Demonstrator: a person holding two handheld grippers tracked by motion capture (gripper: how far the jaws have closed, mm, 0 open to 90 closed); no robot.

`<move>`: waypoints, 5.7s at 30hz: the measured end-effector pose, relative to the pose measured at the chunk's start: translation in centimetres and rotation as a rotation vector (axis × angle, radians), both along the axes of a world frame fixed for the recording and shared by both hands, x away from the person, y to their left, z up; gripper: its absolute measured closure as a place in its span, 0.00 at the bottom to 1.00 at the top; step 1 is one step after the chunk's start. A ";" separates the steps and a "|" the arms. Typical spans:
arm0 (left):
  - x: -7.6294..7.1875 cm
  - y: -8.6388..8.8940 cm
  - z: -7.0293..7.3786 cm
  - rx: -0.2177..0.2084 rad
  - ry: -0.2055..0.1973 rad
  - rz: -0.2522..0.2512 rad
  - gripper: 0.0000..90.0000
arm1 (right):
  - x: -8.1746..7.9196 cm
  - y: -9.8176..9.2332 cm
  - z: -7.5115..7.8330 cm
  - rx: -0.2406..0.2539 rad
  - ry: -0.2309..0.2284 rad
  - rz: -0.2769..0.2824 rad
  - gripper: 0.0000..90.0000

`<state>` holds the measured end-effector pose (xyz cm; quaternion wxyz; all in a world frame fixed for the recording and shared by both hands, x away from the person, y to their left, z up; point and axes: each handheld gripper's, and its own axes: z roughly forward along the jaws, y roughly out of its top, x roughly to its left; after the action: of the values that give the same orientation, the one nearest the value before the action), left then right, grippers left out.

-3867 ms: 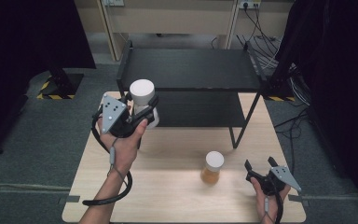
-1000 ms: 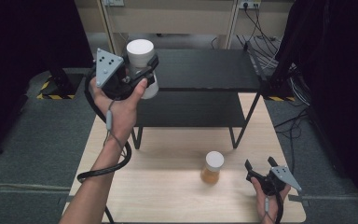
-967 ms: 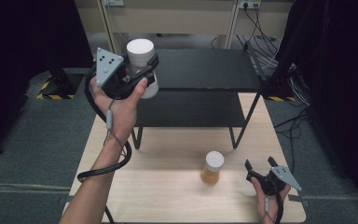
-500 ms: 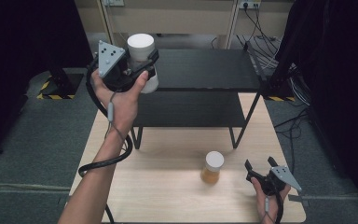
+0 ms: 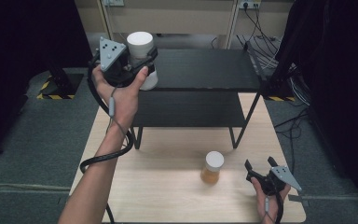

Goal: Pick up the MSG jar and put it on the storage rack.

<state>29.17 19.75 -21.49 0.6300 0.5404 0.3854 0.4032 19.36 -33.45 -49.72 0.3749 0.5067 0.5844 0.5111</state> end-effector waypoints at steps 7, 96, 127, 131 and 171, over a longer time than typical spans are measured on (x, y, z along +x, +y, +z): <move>0.6 0.0 0.1 0.008 0.006 0.009 0.38 | 0.0 0.0 0.0 0.000 0.000 0.002 0.05; -4.9 2.2 -9.9 0.088 -0.134 -0.042 0.05 | 0.0 0.2 0.0 -0.022 -0.002 0.005 0.05; -6.2 3.1 -15.5 0.071 -0.086 -0.099 0.05 | 0.0 0.3 0.0 -0.027 -0.004 0.005 0.05; -6.4 3.2 -16.5 0.064 -0.072 -0.104 0.05 | 0.0 0.3 0.0 -0.027 -0.003 0.005 0.05; -7.7 4.0 -27.2 -0.027 0.140 -0.062 0.06 | 0.0 0.3 0.0 -0.030 -0.006 0.009 0.05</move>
<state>21.49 23.75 -48.70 0.6209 0.5706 0.4168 0.3394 19.39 -33.14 -49.72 0.3821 0.4968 0.5930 0.5055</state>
